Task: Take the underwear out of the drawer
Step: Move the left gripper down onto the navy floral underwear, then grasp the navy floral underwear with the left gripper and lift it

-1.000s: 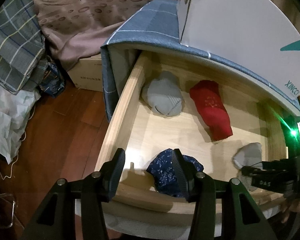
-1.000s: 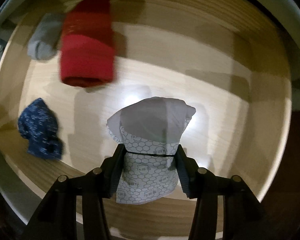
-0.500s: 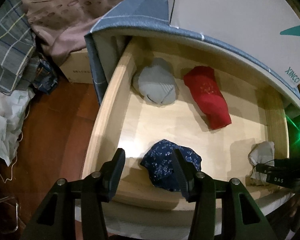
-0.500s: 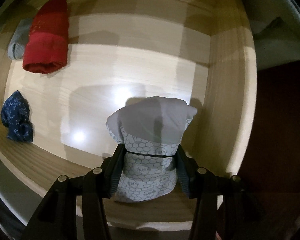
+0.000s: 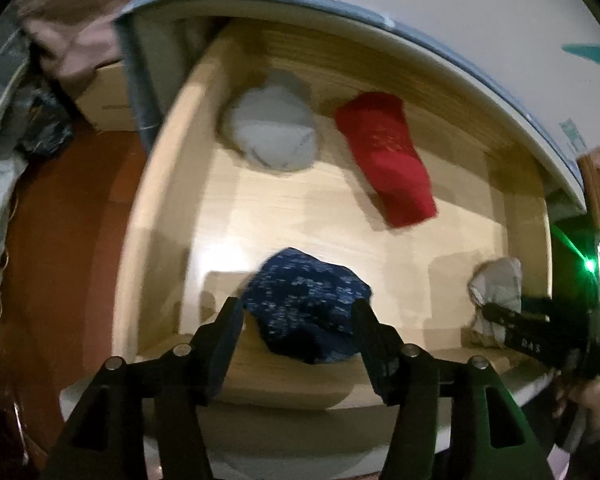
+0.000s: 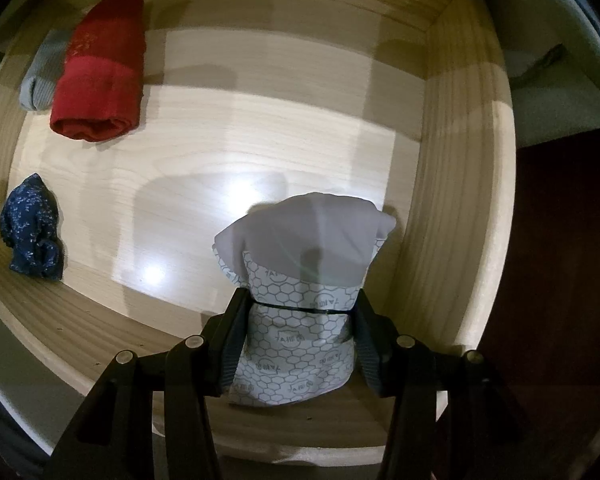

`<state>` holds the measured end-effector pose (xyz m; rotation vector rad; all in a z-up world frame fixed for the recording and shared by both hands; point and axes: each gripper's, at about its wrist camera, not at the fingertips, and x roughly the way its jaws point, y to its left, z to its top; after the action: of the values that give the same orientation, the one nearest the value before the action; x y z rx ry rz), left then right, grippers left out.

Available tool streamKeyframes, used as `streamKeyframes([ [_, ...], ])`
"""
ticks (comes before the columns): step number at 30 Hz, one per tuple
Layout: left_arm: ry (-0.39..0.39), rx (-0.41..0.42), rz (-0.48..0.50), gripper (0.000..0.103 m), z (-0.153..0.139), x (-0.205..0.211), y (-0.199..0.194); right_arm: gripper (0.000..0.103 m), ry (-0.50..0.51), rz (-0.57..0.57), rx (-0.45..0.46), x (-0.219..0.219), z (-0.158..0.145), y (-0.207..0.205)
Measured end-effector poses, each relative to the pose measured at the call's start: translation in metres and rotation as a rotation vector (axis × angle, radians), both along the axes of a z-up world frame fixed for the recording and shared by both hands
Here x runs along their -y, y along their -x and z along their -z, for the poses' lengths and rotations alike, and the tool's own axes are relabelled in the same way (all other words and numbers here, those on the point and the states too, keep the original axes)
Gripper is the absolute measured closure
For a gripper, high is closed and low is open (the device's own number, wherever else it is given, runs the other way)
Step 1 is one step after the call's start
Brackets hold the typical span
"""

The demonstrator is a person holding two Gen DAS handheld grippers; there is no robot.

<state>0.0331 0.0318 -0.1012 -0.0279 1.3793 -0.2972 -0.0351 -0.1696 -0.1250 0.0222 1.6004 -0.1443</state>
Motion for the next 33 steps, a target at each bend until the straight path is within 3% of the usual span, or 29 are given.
streamKeyframes([
  [7,-0.023,-0.110,0.102,0.040,0.012,0.027,-0.001,0.056,-0.003,-0.004,0.005,0.007,-0.008,0.003],
  [19,-0.113,-0.287,0.103,0.036,0.048,0.044,-0.024,0.056,-0.012,0.001,0.012,0.012,-0.011,0.003],
  [26,-0.136,-0.329,0.049,0.036,0.061,0.035,-0.037,0.056,-0.012,0.001,0.012,0.013,-0.011,0.003],
  [33,-0.191,-0.356,0.069,0.035,0.070,0.037,-0.042,0.056,-0.013,0.002,0.013,0.013,-0.012,0.002],
])
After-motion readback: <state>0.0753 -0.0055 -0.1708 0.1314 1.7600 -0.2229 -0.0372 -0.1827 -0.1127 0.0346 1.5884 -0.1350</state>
